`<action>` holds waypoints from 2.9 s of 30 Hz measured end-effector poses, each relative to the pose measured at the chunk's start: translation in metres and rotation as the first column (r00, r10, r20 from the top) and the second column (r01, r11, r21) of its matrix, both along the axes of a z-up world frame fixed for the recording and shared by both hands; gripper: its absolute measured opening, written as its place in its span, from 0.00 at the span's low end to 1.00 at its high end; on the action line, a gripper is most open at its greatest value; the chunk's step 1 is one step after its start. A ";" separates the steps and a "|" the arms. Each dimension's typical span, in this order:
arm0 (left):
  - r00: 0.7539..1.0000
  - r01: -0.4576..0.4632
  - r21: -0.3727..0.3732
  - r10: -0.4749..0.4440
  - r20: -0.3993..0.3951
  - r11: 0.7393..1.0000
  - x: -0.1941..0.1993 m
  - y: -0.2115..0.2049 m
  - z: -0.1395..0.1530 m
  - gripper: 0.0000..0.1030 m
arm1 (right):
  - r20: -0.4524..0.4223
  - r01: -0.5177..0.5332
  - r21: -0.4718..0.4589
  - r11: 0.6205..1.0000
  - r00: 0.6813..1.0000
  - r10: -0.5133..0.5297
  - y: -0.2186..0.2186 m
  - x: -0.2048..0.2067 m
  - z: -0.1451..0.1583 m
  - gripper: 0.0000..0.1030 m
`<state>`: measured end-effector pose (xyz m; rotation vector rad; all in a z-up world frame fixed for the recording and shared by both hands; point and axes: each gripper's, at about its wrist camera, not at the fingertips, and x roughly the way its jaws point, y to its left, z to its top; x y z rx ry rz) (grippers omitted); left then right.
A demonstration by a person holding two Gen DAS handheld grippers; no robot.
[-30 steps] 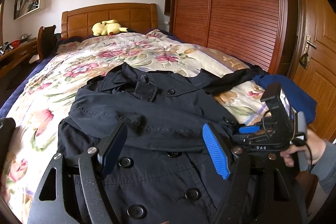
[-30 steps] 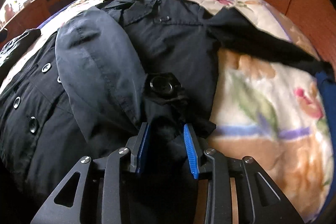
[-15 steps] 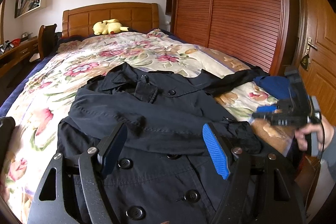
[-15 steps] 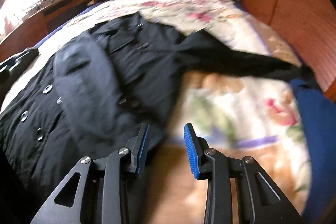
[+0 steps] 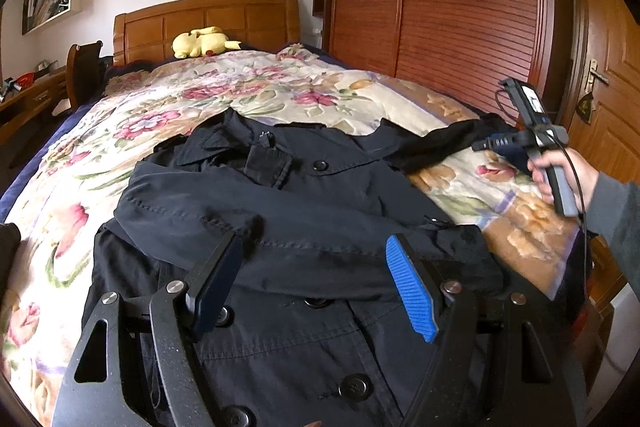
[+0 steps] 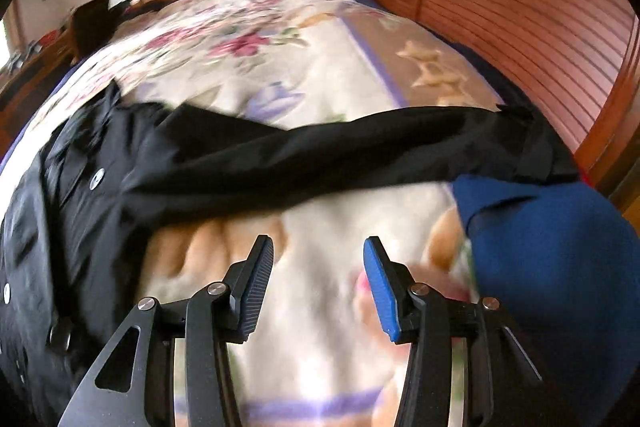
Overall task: Fold large clothes
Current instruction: 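Move the right gripper to the other coat sleeve and grasp it, then fold the held sleeve across the coat front with the right gripper and release, then close the right gripper on the black coat's collar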
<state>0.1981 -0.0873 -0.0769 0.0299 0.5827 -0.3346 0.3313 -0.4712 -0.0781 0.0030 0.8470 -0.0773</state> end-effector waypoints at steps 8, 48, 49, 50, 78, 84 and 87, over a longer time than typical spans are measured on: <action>1.000 0.000 -0.009 0.000 -0.031 1.000 0.011 -0.001 -0.006 0.73 | 0.016 0.092 0.136 0.986 0.995 -0.095 -0.024 0.055 -0.011 0.63; 0.998 0.000 -0.013 -0.001 -0.063 1.000 0.009 0.017 -0.007 0.73 | 0.213 -0.468 0.153 0.871 0.876 0.433 0.157 -0.020 0.026 0.06; 0.998 0.001 -0.014 -0.002 -0.062 1.000 0.008 0.017 -0.007 0.73 | 0.194 -0.477 0.150 0.866 0.873 0.447 0.161 -0.025 0.017 0.06; 0.998 -0.002 -0.011 0.001 -0.061 1.000 0.007 0.018 -0.007 0.73 | 0.175 -0.480 0.150 0.864 0.873 0.455 0.162 -0.027 0.010 0.06; 0.999 -0.005 -0.004 0.005 -0.048 1.000 -0.001 0.023 -0.003 0.73 | 0.053 -0.188 0.001 0.982 0.981 0.187 0.120 0.022 0.038 0.53; 0.999 -0.007 -0.001 0.007 -0.046 1.000 -0.001 0.025 -0.003 0.73 | -0.029 -0.094 0.024 0.995 0.995 0.094 0.102 0.072 0.012 0.54; 0.999 -0.009 -0.002 0.009 -0.048 1.000 0.000 0.027 -0.003 0.73 | -0.121 -0.062 0.035 0.997 0.990 0.066 0.104 0.090 -0.023 0.55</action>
